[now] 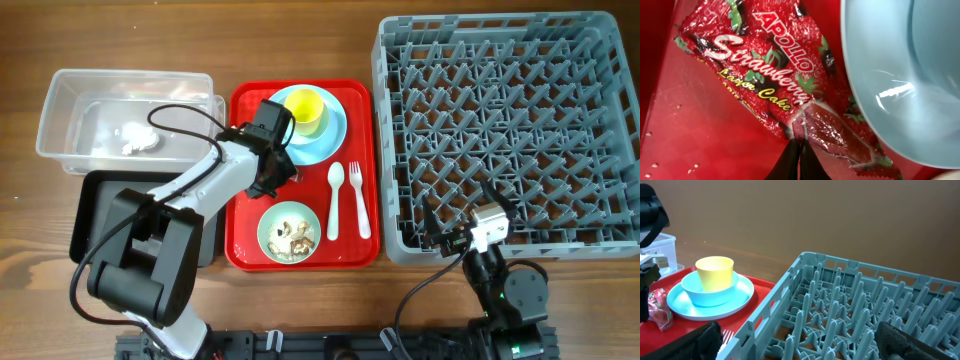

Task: Sort waste into correct bins and load items into the dishwasher rack
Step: 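Reach the left gripper to the red strawberry cake wrapper and grasp it, then lift the wrapper and drop it into the clear bin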

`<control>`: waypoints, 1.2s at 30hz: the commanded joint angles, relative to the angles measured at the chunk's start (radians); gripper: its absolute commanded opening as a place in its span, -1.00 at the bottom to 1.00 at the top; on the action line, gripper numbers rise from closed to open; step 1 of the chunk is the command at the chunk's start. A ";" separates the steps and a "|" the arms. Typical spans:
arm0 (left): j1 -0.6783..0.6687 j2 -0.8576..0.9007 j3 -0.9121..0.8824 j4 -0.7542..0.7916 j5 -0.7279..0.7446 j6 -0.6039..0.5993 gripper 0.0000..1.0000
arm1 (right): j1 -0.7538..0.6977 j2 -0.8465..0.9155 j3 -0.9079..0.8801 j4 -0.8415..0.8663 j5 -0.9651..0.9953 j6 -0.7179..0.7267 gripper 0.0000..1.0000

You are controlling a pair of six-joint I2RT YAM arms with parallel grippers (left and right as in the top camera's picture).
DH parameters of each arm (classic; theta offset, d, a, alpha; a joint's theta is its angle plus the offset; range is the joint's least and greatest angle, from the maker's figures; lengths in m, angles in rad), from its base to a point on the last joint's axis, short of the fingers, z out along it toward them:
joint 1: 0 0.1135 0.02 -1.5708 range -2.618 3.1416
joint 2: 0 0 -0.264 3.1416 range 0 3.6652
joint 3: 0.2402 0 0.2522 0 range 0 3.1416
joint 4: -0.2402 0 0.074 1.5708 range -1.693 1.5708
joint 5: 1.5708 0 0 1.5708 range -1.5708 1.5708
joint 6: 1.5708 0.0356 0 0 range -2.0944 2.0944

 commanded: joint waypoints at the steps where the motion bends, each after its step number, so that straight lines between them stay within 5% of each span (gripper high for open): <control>1: 0.018 -0.045 -0.010 -0.003 -0.021 0.017 -0.92 | -0.001 -0.002 -0.001 0.005 0.006 -0.003 0.99; 8: 0.036 -0.187 -0.010 -0.040 -0.057 0.031 -0.87 | -0.001 -0.002 -0.001 0.005 0.006 -0.003 1.00; 11: 0.036 -0.182 -0.010 -0.040 -0.058 0.031 -0.10 | -0.001 -0.002 -0.001 0.005 0.006 -0.003 0.99; 14: 0.031 -0.154 -0.010 -0.039 -0.058 0.030 0.21 | -0.001 -0.002 -0.001 0.005 0.006 -0.003 0.99; 25: 0.031 -0.028 -0.010 0.003 -0.023 0.024 0.50 | -0.001 -0.002 -0.001 0.005 0.006 -0.003 1.00; 36: 0.012 0.037 -0.010 0.034 -0.024 0.024 0.57 | -0.001 -0.002 -0.001 0.005 0.006 -0.003 1.00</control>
